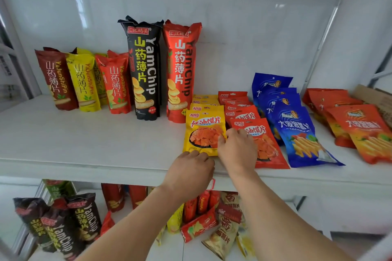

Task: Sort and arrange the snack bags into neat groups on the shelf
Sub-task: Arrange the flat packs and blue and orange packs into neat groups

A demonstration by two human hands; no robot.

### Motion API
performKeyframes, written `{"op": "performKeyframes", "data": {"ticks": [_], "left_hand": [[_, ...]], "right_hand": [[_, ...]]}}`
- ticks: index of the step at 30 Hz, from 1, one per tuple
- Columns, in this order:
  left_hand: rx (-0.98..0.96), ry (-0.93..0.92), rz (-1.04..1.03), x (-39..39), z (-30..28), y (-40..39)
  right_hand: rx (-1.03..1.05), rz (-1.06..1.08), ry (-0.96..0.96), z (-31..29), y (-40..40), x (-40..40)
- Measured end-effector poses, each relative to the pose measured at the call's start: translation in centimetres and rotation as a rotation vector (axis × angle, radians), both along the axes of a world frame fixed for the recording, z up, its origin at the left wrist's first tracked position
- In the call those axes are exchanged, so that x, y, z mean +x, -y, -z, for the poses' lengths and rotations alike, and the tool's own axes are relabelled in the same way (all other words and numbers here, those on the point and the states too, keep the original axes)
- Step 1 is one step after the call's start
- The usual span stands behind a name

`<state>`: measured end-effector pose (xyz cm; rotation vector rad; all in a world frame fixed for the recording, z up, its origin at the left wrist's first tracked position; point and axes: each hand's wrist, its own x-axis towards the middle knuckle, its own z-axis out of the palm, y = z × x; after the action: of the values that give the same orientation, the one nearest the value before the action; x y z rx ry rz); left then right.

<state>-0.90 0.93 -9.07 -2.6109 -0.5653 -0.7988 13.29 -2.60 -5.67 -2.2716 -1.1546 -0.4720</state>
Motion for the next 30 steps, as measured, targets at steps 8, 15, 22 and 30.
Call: {"op": "performKeyframes", "data": {"ticks": [8,15,22,30], "left_hand": [[0.033,0.029,0.037,3.2,-2.2,2.2],[0.068,0.015,0.063,11.3,-5.0,6.5],[0.012,0.042,0.082,21.9,-7.3,11.6],[-0.056,0.164,0.053,33.4,-6.9,13.7]], "right_hand": [[-0.17,-0.131,0.184,-1.5,4.7,3.8],[-0.119,-0.042,0.193,-2.7,11.0,11.8],[-0.009,-0.022,0.136,-4.0,17.5,21.7],[0.063,0.089,0.029,-3.1,22.1,32.0]]}}
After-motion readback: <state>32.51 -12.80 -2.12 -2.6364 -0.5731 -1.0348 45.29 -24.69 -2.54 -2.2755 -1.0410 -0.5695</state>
